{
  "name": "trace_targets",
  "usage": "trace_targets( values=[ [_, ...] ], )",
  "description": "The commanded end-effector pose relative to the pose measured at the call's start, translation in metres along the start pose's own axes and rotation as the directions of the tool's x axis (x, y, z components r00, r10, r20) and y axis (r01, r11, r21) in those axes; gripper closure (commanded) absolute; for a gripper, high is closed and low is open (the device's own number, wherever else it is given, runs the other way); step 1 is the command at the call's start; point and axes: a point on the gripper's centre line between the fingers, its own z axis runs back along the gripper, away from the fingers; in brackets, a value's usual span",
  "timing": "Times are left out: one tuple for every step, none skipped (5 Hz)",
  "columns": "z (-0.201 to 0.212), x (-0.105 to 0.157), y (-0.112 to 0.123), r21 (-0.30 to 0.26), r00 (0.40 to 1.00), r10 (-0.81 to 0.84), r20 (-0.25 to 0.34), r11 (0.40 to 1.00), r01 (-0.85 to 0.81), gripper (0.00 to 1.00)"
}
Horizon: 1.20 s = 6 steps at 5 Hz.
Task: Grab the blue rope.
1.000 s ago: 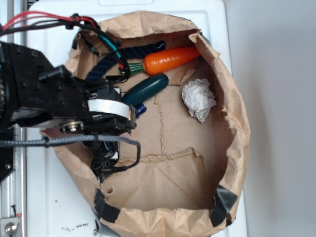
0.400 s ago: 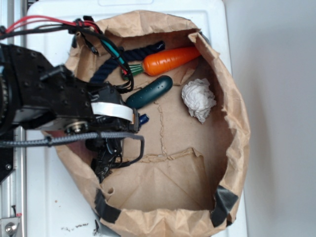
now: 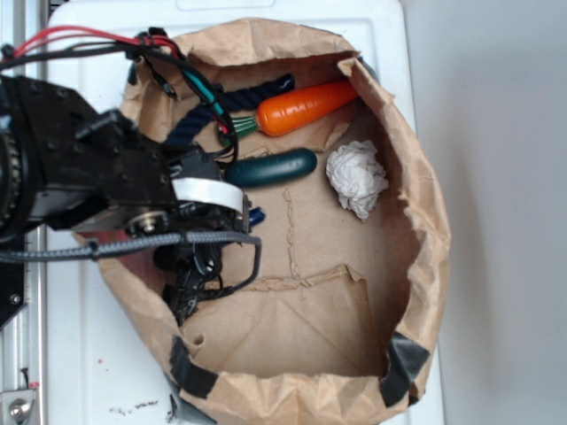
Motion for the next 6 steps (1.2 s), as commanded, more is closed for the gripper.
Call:
trace_targets(
  values=[
    [0.088, 0.046, -0.038, -0.077, 0.992, 0.118, 0.044, 0.990, -0.115, 1.00],
    [0.115, 0.059, -0.050, -0.078, 0.987, 0.142, 0.078, 0.988, -0.136, 1.00],
    [0.132, 0.071, -0.054, -0.090, 0.986, 0.150, 0.069, 0.986, -0.143, 1.00],
    [0.144, 0.081, -0.056, -0.078, 0.989, 0.141, 0.056, 0.988, -0.136, 1.00],
    [0.151, 0.091, -0.053, -0.083, 0.986, 0.156, 0.059, 0.985, -0.151, 1.00],
    [0.148, 0.094, -0.054, -0.016, 0.983, 0.151, 0.101, 0.989, -0.150, 0.92]
  ],
)
